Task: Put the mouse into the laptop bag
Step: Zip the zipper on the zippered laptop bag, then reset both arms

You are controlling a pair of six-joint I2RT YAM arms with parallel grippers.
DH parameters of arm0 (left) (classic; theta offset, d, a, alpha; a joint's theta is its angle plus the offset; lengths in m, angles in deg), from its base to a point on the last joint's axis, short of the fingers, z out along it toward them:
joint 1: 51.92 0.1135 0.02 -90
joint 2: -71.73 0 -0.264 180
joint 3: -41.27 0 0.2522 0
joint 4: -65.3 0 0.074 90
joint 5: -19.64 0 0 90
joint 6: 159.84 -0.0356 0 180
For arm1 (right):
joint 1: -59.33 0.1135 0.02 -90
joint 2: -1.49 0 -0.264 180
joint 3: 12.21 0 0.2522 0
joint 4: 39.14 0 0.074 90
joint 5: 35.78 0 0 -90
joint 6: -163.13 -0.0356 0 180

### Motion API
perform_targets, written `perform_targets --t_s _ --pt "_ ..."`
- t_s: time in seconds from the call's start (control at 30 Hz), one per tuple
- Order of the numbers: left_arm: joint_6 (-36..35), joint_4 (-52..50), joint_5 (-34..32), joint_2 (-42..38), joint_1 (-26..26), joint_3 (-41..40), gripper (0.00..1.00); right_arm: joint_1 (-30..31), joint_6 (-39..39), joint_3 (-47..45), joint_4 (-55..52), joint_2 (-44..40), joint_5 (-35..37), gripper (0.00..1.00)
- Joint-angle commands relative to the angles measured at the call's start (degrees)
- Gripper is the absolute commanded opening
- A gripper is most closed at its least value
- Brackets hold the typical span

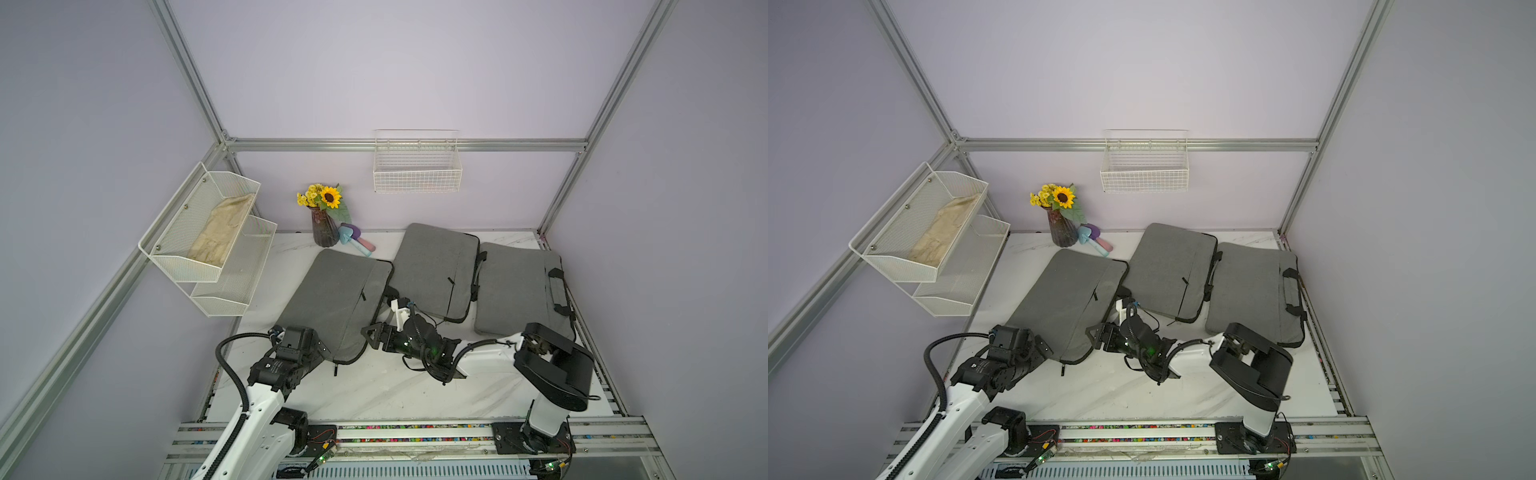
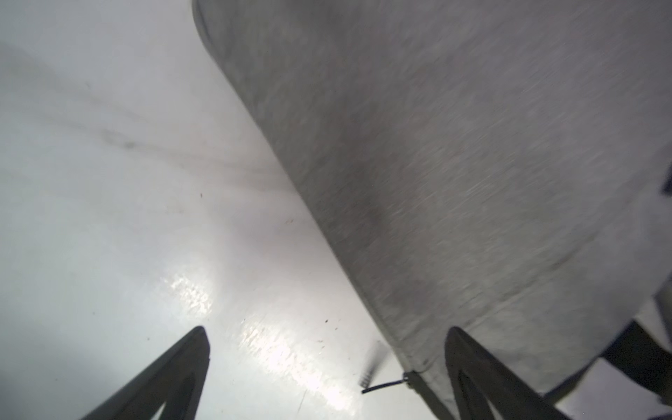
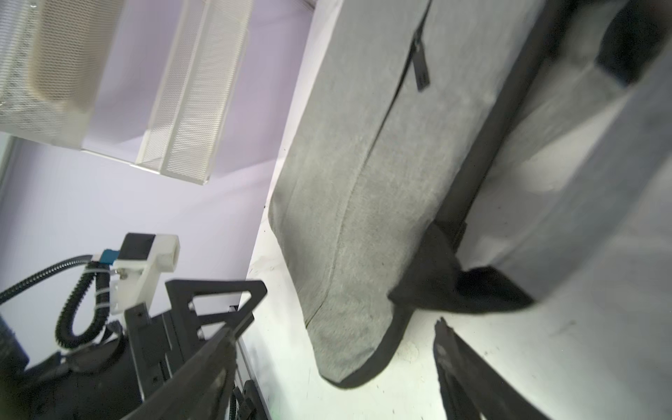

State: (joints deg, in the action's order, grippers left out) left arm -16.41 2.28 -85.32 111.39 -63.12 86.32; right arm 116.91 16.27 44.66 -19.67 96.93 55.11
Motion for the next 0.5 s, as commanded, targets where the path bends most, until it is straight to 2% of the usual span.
perform_targets --t_s 0.0,0.03,0.1,0.17,0.23,0.3,0.37,0.43,0.47 --pt "-3.5 3.5 -9.5 -1.8 0.5 7.7 1.0 -0.2 -0.3 -4.2 -8.4 -9.6 6.4 0.89" --pt "-5.9 6.4 -10.3 -2.3 0.5 7.5 1.0 -0.2 -0.4 -4.3 -11.3 -12.8 7.6 0.9" --pt "-15.7 17.6 -11.5 -3.9 0.5 3.3 1.0 -0.2 3.3 -2.6 -18.8 -19.4 12.1 0.91" --pt "-20.3 28.3 -12.9 -5.1 0.8 -1.6 1.0 -0.3 5.0 2.5 -29.5 -22.5 18.7 0.91" --pt "-25.2 37.8 -11.5 -5.6 0.9 -5.5 1.0 -0.4 8.7 8.0 -38.9 -24.2 24.0 0.91" --pt "-29.6 47.5 -11.8 -4.5 0.9 -9.5 1.0 -0.3 14.4 10.9 -42.1 -26.0 27.1 0.91" --pt "-33.8 56.2 -16.0 -1.3 0.9 -12.9 1.0 -0.4 18.1 12.0 -43.6 -28.1 31.6 0.91" --pt "-36.6 65.0 -21.8 3.9 1.0 -16.2 1.0 -0.4 24.9 8.8 -38.4 -31.3 38.2 0.91" --pt "-38.8 70.0 -24.4 7.4 1.1 -17.4 1.0 -0.4 31.0 5.0 -31.4 -32.9 43.2 0.92"
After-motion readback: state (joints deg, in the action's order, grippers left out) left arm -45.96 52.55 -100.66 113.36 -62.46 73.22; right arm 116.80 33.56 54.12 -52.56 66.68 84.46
